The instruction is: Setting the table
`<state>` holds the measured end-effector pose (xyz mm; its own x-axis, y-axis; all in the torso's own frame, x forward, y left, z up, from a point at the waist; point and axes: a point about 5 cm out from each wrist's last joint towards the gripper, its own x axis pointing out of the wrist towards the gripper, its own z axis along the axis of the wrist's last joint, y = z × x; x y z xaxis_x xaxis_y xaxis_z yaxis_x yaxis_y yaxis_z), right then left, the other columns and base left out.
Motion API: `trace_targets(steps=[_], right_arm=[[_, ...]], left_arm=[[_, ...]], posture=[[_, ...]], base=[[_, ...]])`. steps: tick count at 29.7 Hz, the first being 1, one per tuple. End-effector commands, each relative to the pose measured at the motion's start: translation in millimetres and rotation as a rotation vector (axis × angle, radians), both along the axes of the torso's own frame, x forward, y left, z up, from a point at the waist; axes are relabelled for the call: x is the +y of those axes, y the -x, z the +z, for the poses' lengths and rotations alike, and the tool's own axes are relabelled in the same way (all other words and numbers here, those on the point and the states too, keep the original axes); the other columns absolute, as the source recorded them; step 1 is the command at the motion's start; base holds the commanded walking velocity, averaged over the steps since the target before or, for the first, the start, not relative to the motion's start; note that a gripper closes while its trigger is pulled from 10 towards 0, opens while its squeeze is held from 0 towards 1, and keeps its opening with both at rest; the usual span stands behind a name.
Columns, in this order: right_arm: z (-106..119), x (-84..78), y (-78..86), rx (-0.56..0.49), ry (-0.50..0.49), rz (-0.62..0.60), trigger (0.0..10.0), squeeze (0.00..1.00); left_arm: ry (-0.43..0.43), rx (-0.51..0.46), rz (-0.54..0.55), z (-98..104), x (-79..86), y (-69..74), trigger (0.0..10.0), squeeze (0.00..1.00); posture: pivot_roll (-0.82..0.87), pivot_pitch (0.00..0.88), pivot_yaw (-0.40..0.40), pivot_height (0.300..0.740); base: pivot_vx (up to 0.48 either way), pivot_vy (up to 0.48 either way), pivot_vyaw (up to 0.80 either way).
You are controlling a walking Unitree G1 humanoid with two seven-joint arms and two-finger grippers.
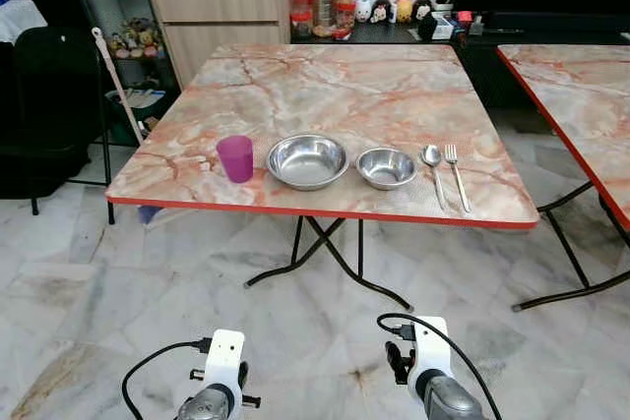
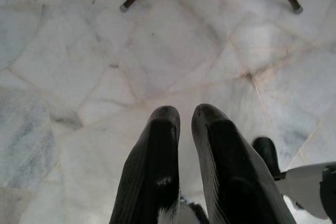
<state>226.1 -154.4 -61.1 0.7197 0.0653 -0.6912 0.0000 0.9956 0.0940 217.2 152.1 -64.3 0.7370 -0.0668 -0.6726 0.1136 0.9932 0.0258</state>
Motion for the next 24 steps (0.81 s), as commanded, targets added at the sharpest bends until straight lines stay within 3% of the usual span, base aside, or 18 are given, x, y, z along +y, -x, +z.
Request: trace_targets(steps=[1, 4, 20, 24], right_arm=[[0.2, -0.6, -0.3, 0.001, -0.001, -0.005, 10.0, 0.00], [0.7, 0.4, -1.0, -0.005, 0.000, 0.000, 10.0, 0.00], [1.2, -0.3, -2.1, -0.003, 0.013, 0.001, 10.0, 0.00], [0.9, -0.3, -1.8, 0.000, 0.013, 0.001, 10.0, 0.00]], left_arm=[[-0.002, 0.004, -0.019, 0.6, -1.8, -1.6, 10.0, 0.00], [0.002, -0.005, -0.010, 2.2, -2.3, -4.2, 10.0, 0.00], [0.001, -0.004, 0.013, 2.1, 0.4, -4.0, 10.0, 0.00], [0.003, -0.005, 0.011, 2.2, 0.1, -4.2, 10.0, 0.00]], posture=[[0.01, 0.000, 0.020, 0.740], [0.02, 0.000, 0.017, 0.740], [0.02, 0.000, 0.013, 0.740], [0.02, 0.000, 0.013, 0.740]], base=[[0.000, 0.000, -0.75], [0.000, 0.000, -0.75], [0.000, 0.000, 0.00], [0.000, 0.000, -0.76]])
